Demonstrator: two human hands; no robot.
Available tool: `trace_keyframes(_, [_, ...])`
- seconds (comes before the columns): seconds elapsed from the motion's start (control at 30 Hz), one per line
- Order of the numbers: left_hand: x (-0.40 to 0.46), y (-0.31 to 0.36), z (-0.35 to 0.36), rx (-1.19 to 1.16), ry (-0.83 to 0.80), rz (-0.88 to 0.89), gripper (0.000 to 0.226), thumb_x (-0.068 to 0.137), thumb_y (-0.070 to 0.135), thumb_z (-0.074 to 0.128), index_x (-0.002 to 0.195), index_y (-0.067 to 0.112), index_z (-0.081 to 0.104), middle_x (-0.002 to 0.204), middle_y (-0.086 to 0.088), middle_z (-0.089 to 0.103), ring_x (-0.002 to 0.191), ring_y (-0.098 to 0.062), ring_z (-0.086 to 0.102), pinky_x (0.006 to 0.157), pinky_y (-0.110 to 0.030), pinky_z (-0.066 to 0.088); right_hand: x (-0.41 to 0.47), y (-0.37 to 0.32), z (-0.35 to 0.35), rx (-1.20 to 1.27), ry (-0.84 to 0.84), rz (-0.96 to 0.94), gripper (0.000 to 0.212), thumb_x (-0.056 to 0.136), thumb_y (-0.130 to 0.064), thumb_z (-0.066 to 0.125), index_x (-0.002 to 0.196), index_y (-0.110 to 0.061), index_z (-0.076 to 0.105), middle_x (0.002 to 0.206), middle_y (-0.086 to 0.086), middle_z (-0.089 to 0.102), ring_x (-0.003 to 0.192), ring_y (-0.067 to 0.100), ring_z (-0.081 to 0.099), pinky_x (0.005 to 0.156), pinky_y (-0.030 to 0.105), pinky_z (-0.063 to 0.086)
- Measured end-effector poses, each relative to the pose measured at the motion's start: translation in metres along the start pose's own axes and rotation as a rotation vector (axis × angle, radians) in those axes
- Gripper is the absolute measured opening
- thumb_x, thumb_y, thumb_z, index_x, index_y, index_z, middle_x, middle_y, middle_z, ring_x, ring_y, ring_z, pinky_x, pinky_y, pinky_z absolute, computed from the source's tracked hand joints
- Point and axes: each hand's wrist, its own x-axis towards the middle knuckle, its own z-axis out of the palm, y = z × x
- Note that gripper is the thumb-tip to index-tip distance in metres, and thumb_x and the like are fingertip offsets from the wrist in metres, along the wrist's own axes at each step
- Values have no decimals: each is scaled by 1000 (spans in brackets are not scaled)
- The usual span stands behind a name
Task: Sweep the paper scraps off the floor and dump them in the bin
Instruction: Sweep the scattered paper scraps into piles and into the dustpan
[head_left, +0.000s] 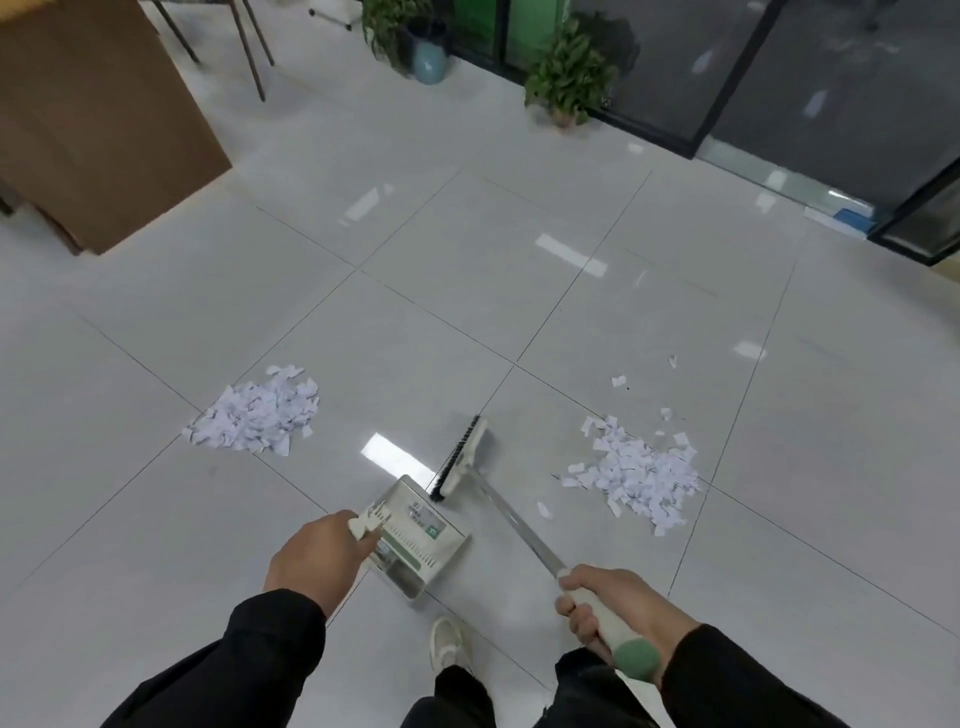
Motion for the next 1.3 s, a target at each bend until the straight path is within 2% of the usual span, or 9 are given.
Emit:
trace_keyframes(0.17, [-22, 6, 11, 23, 6, -53, 26, 100, 53, 53, 89, 31, 63, 75, 12, 63, 68, -5, 58, 53, -23, 38, 31, -26, -17, -222, 4, -6, 14, 93, -3, 62, 105, 0, 56, 68, 15, 56, 40, 14, 40, 35, 19, 37])
trace_keyframes(0.3, [-35, 44, 28, 59, 22, -89, 26, 100, 54, 54, 97, 31, 67, 76, 13, 63, 67, -3, 58, 54, -23, 38, 32, -65, -94, -243, 42, -6, 13, 93, 0, 61, 104, 2, 54, 69, 17, 55, 37, 14, 40, 35, 17, 39])
trace_keyframes(0.43, [-45, 90, 54, 42, 47, -145, 32, 99, 54, 53, 116, 32, 68, 82, 12, 64, 76, -11, 61, 62, -28, 44, 11, -109, -190, -305, 111, -16, 13, 92, 0, 64, 102, 3, 55, 69, 19, 57, 36, 16, 42, 35, 19, 42])
trace_keyframes(0.63, [-48, 193, 92, -46, 78, -130, 25, 101, 47, 54, 88, 28, 65, 73, 9, 64, 69, -12, 60, 58, -30, 43, -16, -159, -301, -270, 127, -14, 22, 93, -4, 63, 111, 2, 51, 69, 16, 55, 36, 14, 40, 33, 18, 40])
trace_keyframes(0.87, [-44, 279, 113, -77, 62, -58, 27, 101, 47, 54, 84, 29, 63, 72, 7, 65, 67, -12, 60, 55, -29, 40, -64, -182, -369, -89, 127, -86, 29, 92, -12, 62, 120, -2, 57, 76, 12, 57, 44, 13, 39, 35, 17, 38])
trace_keyframes(1.0, [-39, 333, 125, -113, 37, 1, 30, 101, 50, 54, 80, 29, 60, 69, 4, 63, 66, -15, 59, 55, -29, 39, -106, -186, -418, -98, 180, -167, 21, 92, -17, 63, 109, -6, 62, 81, 11, 56, 47, 15, 39, 41, 17, 30])
trace_keyframes(1.07, [-41, 343, 123, -120, 34, -4, 31, 101, 52, 53, 79, 30, 59, 70, 4, 63, 67, -15, 59, 56, -29, 41, -115, -185, -424, -179, 231, -246, 13, 93, -12, 63, 100, -2, 66, 80, 13, 56, 47, 17, 42, 42, 18, 34])
trace_keyframes(1.17, [-41, 361, 124, -103, 42, 32, 33, 99, 56, 53, 78, 31, 59, 68, 3, 63, 66, -16, 59, 57, -30, 42, -118, -183, -441, -186, 254, -335, 11, 91, -8, 63, 85, -7, 54, 74, 11, 46, 53, 18, 39, 47, 23, 37])
trace_keyframes(1.3, [-36, 367, 123, -79, 52, 63, 32, 98, 57, 55, 77, 33, 59, 66, 5, 63, 65, -15, 60, 57, -29, 43, -88, -190, -460, -244, 418, -305, 7, 94, -7, 55, 91, -1, 58, 73, 13, 49, 48, 20, 43, 44, 23, 38])
